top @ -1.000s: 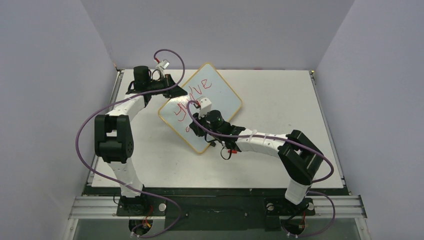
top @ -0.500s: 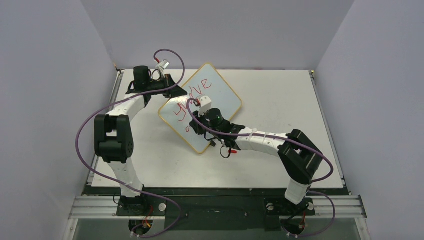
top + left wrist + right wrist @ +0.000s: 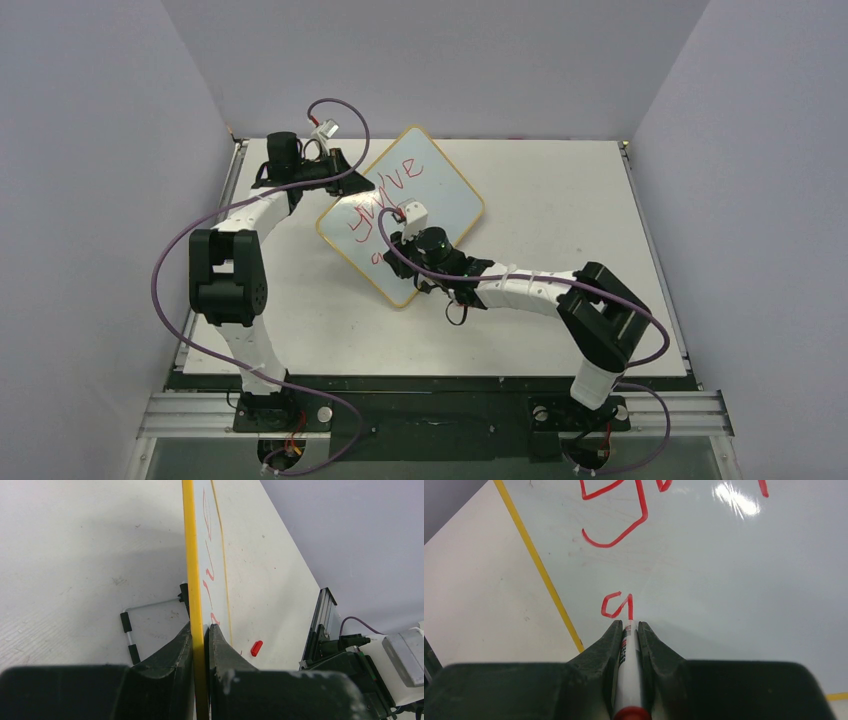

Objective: Write a sentence on the whiteboard

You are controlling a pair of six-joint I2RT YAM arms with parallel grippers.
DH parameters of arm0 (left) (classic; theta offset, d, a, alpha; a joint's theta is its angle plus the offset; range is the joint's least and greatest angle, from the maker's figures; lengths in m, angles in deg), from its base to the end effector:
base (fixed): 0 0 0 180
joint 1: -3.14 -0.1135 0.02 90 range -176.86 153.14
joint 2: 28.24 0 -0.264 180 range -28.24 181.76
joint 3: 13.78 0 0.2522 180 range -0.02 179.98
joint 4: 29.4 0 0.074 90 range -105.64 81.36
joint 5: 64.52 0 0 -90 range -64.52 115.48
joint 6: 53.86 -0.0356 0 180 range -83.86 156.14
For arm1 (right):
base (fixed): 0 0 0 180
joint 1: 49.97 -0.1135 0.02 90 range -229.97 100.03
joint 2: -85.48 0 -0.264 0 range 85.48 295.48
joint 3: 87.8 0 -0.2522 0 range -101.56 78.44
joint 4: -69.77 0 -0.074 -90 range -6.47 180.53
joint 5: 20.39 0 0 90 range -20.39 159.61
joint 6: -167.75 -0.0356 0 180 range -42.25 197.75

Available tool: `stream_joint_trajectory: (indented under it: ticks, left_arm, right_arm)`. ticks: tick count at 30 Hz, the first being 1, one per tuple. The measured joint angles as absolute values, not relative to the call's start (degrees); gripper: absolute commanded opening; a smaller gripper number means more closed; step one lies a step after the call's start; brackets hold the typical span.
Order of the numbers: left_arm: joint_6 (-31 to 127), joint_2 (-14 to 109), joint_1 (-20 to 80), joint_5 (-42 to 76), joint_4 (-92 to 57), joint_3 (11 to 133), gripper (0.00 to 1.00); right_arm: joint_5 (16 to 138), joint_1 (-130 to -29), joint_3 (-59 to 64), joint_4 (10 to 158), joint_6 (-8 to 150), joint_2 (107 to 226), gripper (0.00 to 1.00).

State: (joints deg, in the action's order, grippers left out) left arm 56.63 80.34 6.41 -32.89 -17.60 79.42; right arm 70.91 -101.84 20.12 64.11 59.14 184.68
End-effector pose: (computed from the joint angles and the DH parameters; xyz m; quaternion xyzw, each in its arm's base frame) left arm 0.4273 -0.0548 0.2545 0.1397 0.7748 -0.5009 0.3596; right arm 0.2394 0.3062 0.2190 -0.2426 0.7899 0.3325 0.4545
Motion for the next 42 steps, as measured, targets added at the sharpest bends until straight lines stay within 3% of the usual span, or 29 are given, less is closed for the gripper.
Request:
stream_joint_trajectory:
  ticks: [20,42]
  left_arm:
    - [56.65,80.34,6.41,-33.09,-17.77,79.42,0.00]
    - [56.74,80.34,6.41,-33.09,-17.77,79.42,0.00]
  right_arm:
    - [68.90,-104.71,25.01,64.48,59.12,182.60,0.00]
    - [67.33,-106.15,17.36,70.44,61.00,179.48,0.00]
